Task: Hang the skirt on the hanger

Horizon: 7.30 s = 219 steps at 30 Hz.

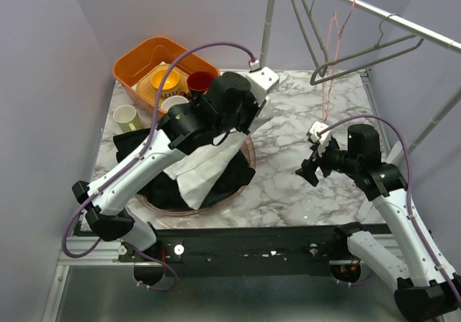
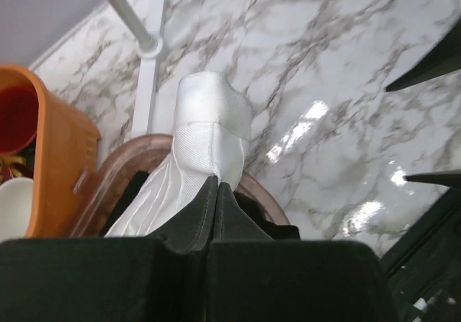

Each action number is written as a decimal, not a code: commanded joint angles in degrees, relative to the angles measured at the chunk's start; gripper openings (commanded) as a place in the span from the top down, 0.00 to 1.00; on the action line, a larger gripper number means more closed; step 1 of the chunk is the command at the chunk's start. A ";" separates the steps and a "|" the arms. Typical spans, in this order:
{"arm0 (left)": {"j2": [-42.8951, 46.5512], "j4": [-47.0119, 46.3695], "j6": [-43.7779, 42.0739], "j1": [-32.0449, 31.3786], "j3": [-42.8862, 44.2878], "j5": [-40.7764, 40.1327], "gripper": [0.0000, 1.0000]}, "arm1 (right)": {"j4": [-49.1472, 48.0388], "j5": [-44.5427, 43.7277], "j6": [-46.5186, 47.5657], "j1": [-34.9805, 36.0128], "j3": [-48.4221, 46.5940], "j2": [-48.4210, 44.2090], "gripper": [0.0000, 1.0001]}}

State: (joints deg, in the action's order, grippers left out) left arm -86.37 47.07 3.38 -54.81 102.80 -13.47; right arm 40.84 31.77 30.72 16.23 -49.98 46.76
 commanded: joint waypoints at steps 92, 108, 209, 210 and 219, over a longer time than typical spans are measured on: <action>-24.91 -18.06 22.38 14.28 -16.04 5.92 0.60 | 4.16 8.57 7.95 -10.25 2.87 9.75 0.02; -9.09 -22.46 20.97 20.44 -29.77 9.16 0.54 | 6.71 9.46 9.80 -10.25 1.02 9.58 0.01; -21.63 -50.94 4.45 -11.02 -27.05 3.19 0.22 | 0.30 -1.01 -18.06 -22.56 -6.80 -2.03 0.14; -22.26 -50.24 4.45 -11.02 -26.87 3.71 0.24 | 0.21 -0.83 -18.15 -22.64 -6.71 -2.03 0.14; -20.52 -49.10 4.88 -10.85 -32.92 5.83 1.00 | 0.91 -0.74 -17.89 -23.00 -7.59 -1.41 0.14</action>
State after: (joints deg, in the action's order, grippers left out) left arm -109.16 -3.68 8.23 -65.76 73.41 -5.91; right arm 42.46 30.92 13.45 -6.39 -57.34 45.32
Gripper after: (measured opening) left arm 0.200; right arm 0.862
